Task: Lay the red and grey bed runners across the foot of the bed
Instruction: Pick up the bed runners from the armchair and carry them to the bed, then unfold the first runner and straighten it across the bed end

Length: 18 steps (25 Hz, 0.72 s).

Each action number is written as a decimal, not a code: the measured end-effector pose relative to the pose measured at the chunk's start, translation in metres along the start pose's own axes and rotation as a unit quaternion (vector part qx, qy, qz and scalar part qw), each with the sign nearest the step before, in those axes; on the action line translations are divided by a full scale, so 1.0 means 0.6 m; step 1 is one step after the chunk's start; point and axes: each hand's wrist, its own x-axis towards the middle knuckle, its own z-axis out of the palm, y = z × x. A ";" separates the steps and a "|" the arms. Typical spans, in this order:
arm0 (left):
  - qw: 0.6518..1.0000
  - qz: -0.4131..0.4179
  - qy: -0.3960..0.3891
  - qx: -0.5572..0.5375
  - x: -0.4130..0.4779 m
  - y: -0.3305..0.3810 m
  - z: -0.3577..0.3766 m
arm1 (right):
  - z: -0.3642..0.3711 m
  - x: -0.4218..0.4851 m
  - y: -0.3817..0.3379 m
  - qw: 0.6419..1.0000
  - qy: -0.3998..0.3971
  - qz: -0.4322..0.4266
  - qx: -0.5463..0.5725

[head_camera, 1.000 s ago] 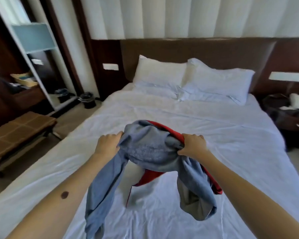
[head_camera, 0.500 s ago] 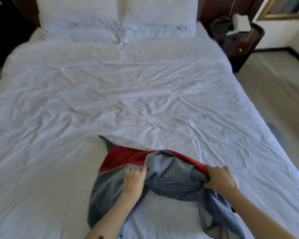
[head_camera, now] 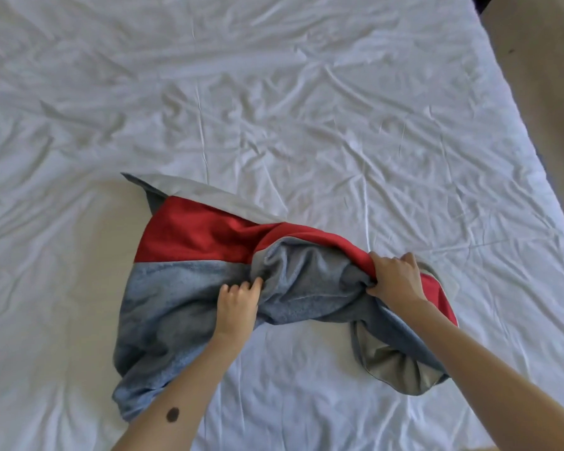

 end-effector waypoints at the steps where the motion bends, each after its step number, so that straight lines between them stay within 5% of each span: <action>1: 1.000 0.001 0.000 -0.010 0.000 0.000 -0.003 | 0.001 -0.001 0.002 1.000 -0.005 0.004 0.001; 6: 0.986 -0.010 0.061 -0.155 -0.026 -0.043 -0.047 | -0.034 -0.015 -0.010 0.998 -0.049 0.000 0.031; 10: 0.930 -0.199 0.158 -0.264 -0.072 -0.145 -0.064 | -0.093 -0.003 -0.095 0.993 0.007 -0.097 0.065; 13: 0.878 -0.362 0.120 -0.288 -0.129 -0.228 -0.035 | -0.116 0.018 -0.220 0.982 0.022 -0.174 0.073; 18: 0.830 -0.446 0.037 -0.332 -0.203 -0.298 0.036 | -0.100 0.027 -0.433 0.957 0.027 -0.283 0.065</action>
